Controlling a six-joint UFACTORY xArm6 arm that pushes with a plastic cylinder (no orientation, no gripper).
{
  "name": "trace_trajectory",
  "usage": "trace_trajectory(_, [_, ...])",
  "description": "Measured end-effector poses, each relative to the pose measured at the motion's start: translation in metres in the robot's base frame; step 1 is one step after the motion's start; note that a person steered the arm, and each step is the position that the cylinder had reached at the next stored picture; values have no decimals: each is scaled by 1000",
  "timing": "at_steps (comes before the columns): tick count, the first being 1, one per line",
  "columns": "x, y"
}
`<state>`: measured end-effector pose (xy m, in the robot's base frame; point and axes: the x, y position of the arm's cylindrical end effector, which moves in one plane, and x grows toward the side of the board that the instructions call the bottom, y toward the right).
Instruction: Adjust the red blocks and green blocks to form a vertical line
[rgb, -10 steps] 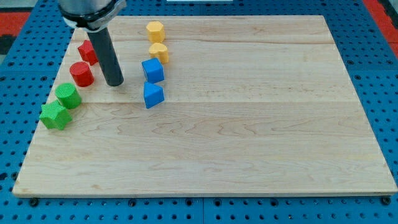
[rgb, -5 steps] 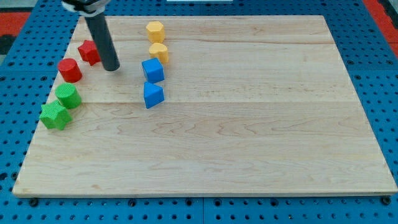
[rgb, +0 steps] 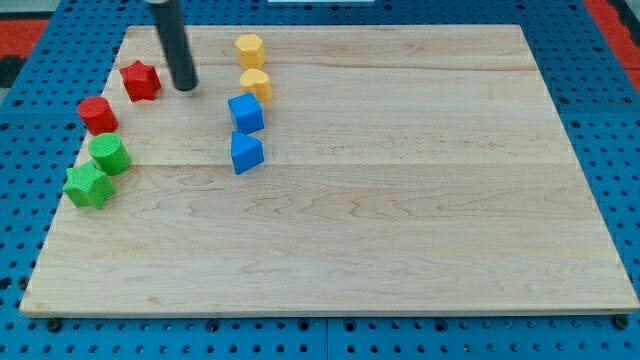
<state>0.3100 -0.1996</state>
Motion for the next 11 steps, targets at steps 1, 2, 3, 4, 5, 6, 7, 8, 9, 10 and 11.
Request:
trace_trajectory(1, [-1,-16])
trace_trajectory(2, [-2,-29])
trace_trajectory(3, [-2,-44])
trace_trajectory(4, [39,-2])
trace_trajectory(5, [76,24])
trace_trajectory(6, [108,24])
trace_trajectory(7, [117,-1])
trace_trajectory(8, [121,-31])
trace_trajectory(9, [123,-34])
trace_trajectory(10, [154,-26])
trace_trajectory(11, [173,-32])
